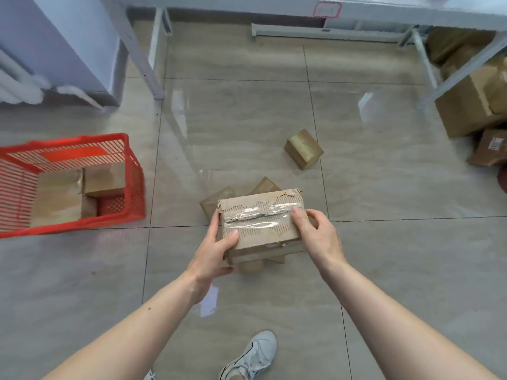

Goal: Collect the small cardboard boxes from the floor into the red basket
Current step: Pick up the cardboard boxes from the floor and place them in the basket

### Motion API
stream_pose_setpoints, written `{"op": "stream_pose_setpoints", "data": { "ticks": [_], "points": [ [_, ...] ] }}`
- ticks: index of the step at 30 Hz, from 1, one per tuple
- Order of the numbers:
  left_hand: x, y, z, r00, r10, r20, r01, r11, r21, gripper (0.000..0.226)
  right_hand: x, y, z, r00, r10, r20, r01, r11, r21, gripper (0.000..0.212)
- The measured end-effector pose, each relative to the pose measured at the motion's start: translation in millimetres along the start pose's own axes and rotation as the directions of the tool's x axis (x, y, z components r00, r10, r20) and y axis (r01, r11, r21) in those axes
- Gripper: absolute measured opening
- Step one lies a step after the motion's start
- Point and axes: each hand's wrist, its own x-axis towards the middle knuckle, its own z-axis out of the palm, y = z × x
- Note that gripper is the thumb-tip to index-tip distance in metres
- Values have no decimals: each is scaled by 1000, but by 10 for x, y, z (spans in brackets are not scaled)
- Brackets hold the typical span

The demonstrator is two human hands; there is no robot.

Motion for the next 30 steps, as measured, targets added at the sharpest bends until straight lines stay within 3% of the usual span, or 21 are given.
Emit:
{"op": "stream_pose_setpoints", "data": {
  "ticks": [3,11,18,30],
  "points": [
    [-164,-3,-514,1000,4,-7,-5,1000,-3,78,-156,-224,450,996,-28,84,31,999,-43,90],
    [-523,-67,-2102,997,16,-74,-18,1000,-15,74,-774,-846,1867,985,-83,152,95,993,-70,69],
    [-666,-111,-3375,987,2,-164,-10,999,-48,63,-1123,-1328,3087,979,-74,192,86,995,-58,75],
    [-195,45,-4304,929,58,-365,-37,997,65,60,-860,-2038,4034,958,-63,281,110,982,-152,75]
  ]
}}
